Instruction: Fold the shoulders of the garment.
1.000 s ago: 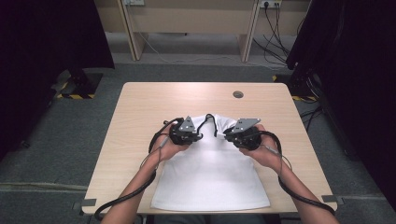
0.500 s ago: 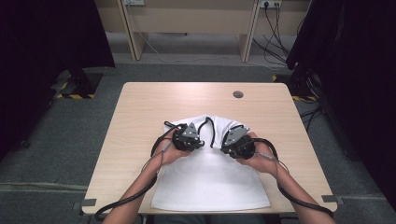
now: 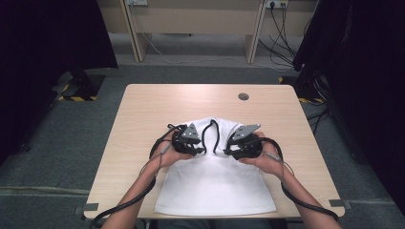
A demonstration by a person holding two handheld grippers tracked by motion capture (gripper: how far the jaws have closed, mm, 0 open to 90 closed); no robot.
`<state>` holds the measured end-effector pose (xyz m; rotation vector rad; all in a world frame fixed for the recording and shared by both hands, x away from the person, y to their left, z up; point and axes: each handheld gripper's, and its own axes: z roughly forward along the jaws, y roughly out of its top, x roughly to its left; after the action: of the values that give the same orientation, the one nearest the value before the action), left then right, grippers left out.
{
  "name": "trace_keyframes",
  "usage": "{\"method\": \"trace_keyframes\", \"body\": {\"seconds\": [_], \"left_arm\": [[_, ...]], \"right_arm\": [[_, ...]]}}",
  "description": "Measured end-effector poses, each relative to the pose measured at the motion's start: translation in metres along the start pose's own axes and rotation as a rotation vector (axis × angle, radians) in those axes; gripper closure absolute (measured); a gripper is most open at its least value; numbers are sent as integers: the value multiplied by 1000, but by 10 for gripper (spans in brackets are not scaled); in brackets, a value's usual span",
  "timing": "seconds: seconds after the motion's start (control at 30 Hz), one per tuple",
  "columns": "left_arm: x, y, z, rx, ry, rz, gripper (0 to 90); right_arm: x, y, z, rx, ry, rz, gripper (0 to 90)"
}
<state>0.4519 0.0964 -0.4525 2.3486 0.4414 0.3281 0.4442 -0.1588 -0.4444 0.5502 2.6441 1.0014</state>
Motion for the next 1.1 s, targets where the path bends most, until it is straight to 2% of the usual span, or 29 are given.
{"method": "trace_keyframes", "body": {"seconds": [0.23, 0.33, 0.5, 0.63, 0.9, 1.1], "left_arm": [[-1, -4, 11, 19, -27, -12, 629], [0, -4, 12, 15, -35, -18, 661], [1, -2, 15, 11, -57, -32, 781], [3, -1, 15, -12, -61, -32, 881], [4, 6, 12, -59, -53, -56, 886], [3, 10, 14, -53, -61, -46, 884]], "right_arm": [[5, -4, 13, 24, 9, -4, 541], [5, -5, 13, 23, 9, 12, 540], [4, -8, 12, 16, 10, 31, 523], [2, -8, 8, -4, 4, 45, 501], [-3, -11, -2, -35, -20, 78, 486], [-6, -13, -7, -46, -37, 92, 485]]}}
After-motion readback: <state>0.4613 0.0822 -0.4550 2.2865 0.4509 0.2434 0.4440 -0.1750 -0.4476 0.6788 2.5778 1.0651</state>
